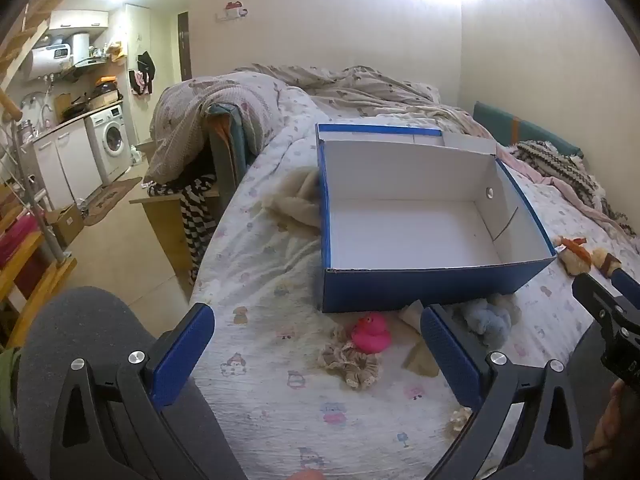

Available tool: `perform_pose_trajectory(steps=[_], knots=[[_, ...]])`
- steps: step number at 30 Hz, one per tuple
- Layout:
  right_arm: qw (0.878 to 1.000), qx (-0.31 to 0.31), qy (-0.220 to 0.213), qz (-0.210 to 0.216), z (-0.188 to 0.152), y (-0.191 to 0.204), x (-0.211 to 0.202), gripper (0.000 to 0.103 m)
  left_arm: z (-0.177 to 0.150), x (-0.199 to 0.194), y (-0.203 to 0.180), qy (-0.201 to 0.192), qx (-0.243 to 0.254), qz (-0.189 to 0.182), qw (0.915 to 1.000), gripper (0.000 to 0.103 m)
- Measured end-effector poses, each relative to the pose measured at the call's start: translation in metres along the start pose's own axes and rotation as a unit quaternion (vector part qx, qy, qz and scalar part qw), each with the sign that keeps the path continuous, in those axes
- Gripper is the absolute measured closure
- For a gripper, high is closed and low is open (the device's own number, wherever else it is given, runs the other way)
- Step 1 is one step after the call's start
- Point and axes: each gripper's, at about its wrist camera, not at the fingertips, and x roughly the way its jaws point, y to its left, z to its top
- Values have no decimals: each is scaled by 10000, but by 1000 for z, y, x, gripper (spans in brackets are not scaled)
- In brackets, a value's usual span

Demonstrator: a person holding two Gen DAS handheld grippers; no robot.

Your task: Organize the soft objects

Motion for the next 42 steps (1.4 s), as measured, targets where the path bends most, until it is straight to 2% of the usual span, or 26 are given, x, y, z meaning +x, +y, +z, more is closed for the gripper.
perform_pose_trajectory(steps=[13, 42], knots=[[9999, -1, 132, -39, -2, 2, 3, 0, -2, -2, -1, 8, -41, -17, 10000, 0], [9999, 54, 95, -12, 0, -1, 2, 0, -2, 4, -3, 16, -54, -35, 10000, 0]])
